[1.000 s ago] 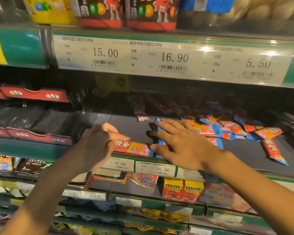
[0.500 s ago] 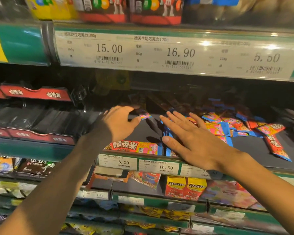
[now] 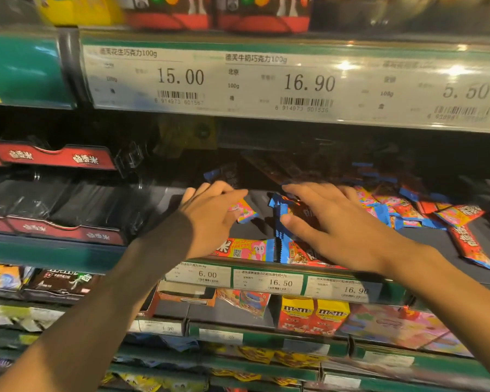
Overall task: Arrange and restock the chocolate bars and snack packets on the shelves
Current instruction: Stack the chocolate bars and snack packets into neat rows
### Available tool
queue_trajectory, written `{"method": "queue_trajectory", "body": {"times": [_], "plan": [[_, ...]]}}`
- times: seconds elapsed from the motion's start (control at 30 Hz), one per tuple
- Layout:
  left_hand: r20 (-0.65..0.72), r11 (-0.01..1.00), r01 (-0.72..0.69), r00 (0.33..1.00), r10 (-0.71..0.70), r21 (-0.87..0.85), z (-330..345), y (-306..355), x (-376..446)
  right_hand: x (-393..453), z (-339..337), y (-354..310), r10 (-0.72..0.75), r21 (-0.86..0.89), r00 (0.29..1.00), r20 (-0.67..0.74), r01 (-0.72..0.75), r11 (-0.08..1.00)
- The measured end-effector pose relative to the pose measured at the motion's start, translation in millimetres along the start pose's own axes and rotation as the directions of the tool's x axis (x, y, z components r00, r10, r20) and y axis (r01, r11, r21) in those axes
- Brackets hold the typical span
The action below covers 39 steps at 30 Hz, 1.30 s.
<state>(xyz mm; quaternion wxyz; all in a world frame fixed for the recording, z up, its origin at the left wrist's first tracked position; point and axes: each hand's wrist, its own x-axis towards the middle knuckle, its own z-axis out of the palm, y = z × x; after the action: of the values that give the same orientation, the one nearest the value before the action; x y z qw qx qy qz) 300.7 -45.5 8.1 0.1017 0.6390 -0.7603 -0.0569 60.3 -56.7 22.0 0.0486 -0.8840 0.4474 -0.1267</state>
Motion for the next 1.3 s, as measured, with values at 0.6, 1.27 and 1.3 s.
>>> {"method": "queue_trajectory", "body": {"times": [0.6,1.27,1.3], "plan": [[0.140,0.969,0.223,0.968,-0.207,-0.111,-19,-18,12,94,19,-43,0.083,0.074,0.988,0.131,-0.093,0.993],[-0.043,0.979,0.056,0.997,-0.065,-0.194,-9,-47,-18,101,-4,-21,0.169,0.411,0.968,0.188,-0.234,0.881],[-0.028,0.983,0.051,0.998,-0.057,-0.174,-12,-48,-20,101,-4,-22,0.163,0.412,0.972,0.169,-0.220,0.884]]}}
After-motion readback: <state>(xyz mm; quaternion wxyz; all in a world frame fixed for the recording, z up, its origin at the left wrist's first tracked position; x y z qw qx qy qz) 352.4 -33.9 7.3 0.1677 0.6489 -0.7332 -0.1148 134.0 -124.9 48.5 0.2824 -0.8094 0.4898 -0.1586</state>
